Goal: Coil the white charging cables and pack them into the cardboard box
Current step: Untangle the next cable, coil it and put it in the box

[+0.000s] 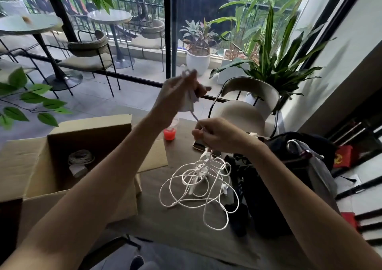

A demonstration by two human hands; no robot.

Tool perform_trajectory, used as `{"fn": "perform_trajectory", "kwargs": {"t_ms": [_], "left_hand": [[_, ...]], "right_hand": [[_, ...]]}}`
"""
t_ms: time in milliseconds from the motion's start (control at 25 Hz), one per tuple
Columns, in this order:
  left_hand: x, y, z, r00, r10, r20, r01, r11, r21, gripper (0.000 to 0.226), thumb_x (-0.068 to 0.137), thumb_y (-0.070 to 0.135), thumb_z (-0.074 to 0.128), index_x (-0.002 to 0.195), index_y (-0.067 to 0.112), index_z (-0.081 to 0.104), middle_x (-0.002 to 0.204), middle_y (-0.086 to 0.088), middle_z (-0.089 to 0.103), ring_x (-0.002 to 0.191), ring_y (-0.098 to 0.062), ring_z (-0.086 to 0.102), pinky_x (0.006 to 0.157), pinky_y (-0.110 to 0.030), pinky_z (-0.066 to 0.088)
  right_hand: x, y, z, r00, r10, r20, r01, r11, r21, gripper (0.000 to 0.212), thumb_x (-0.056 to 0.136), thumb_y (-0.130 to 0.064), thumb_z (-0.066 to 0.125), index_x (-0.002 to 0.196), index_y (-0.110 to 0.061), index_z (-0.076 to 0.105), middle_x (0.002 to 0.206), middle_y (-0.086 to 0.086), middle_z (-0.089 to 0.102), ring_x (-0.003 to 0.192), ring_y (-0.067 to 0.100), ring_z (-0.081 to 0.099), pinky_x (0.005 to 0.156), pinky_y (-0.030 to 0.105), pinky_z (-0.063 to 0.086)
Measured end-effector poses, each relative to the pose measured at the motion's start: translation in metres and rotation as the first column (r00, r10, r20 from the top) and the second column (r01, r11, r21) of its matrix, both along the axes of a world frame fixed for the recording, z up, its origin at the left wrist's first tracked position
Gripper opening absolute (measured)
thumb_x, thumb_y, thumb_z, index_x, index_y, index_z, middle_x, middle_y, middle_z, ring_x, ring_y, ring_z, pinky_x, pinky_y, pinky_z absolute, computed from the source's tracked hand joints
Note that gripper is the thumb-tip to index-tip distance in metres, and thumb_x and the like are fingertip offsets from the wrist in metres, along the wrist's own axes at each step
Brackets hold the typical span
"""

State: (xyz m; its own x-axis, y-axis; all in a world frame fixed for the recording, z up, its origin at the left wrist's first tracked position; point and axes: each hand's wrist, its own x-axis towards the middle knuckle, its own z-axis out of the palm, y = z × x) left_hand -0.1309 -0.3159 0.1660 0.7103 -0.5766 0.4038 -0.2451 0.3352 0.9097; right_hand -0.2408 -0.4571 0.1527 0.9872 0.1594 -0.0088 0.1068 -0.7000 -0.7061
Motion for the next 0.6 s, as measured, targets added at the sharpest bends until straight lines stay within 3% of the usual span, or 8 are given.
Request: {"fn": "perform_trajectory", "kwargs": {"t_ms": [80,120,160,240,280,360,480,600], "left_hand": [[0.005,0.001,-0.006,0.691,0.128,0.712,-0.427,0.866,0.26,0.039,0.099,0.028,0.056,0.073,0.0,0.062,0.067,0.001,0.06,0.06,-0.011,0.059,0.062,-0.029,0.053],[0.005,0.002,-0.01,0.616,0.046,0.787,-0.454,0.837,0.306,0.046,0.1,0.036,0.055,0.069,0.002,0.062,0.065,0.003,0.057,0.056,-0.009,0.055,0.057,-0.027,0.05],[0.002,0.005,-0.011,0.727,-0.044,0.685,-0.355,0.83,0.43,0.057,0.099,0.05,0.048,0.069,0.003,0.063,0.066,0.001,0.06,0.055,-0.01,0.057,0.057,-0.026,0.05],[0.005,0.008,-0.008,0.96,-0.274,0.058,0.182,0.766,0.617,0.069,0.092,0.067,0.037,0.078,0.006,0.065,0.073,-0.006,0.068,0.067,-0.017,0.068,0.065,-0.025,0.055],[0.006,0.011,-0.006,0.873,-0.417,-0.252,0.485,0.693,0.534,0.062,0.093,0.064,0.039,0.08,0.008,0.064,0.076,-0.007,0.067,0.072,-0.021,0.067,0.071,-0.029,0.055],[0.001,0.018,-0.003,0.606,-0.619,-0.5,0.776,0.597,0.202,0.039,0.094,0.047,0.053,0.078,0.013,0.061,0.072,-0.004,0.059,0.07,-0.019,0.059,0.073,-0.029,0.053],[-0.019,0.017,-0.001,0.466,-0.755,-0.461,0.708,0.631,-0.318,0.016,0.083,0.026,0.071,0.078,0.013,0.065,0.07,0.001,0.056,0.066,-0.013,0.054,0.066,-0.023,0.049],[-0.017,0.003,0.005,0.59,-0.67,-0.45,0.347,0.714,-0.608,0.016,0.081,0.015,0.073,0.091,0.004,0.066,0.084,-0.008,0.066,0.079,-0.019,0.062,0.075,-0.026,0.052]], "right_hand": [[0.005,-0.012,0.01,0.989,0.0,0.146,0.019,0.992,-0.128,0.018,0.095,-0.025,0.066,0.081,-0.013,0.065,0.054,-0.004,0.053,0.046,0.0,0.048,0.048,0.02,0.042],[0.008,-0.02,0.017,0.976,-0.013,0.218,0.041,0.991,-0.126,0.018,0.092,-0.027,0.068,0.082,-0.013,0.068,0.054,0.001,0.054,0.048,0.002,0.048,0.05,0.024,0.041],[0.011,-0.028,0.024,0.96,-0.021,0.278,0.053,0.993,-0.108,0.016,0.091,-0.028,0.071,0.083,-0.013,0.07,0.055,0.004,0.055,0.049,0.005,0.046,0.05,0.025,0.039],[0.012,-0.038,0.027,0.942,-0.063,0.328,0.067,0.998,-0.001,0.013,0.087,-0.025,0.076,0.081,-0.015,0.07,0.056,0.004,0.051,0.05,0.01,0.041,0.051,0.024,0.035],[0.011,-0.037,0.023,0.945,-0.084,0.315,0.061,0.995,0.083,0.012,0.086,-0.023,0.076,0.079,-0.017,0.068,0.057,0.005,0.049,0.051,0.012,0.04,0.05,0.024,0.034],[0.009,-0.027,0.014,0.954,-0.127,0.27,0.048,0.958,0.282,0.017,0.093,-0.017,0.066,0.076,-0.018,0.063,0.058,0.009,0.046,0.05,0.016,0.041,0.048,0.027,0.036],[0.009,-0.01,0.002,0.967,-0.177,0.186,0.056,0.852,0.521,0.036,0.105,-0.006,0.04,0.073,-0.01,0.054,0.056,0.002,0.044,0.046,0.011,0.041,0.046,0.028,0.038],[0.004,0.006,-0.006,0.997,-0.072,0.006,0.062,0.9,0.432,0.032,0.106,-0.006,0.037,0.082,0.002,0.056,0.063,0.017,0.049,0.053,0.02,0.046,0.051,0.028,0.042]]}}
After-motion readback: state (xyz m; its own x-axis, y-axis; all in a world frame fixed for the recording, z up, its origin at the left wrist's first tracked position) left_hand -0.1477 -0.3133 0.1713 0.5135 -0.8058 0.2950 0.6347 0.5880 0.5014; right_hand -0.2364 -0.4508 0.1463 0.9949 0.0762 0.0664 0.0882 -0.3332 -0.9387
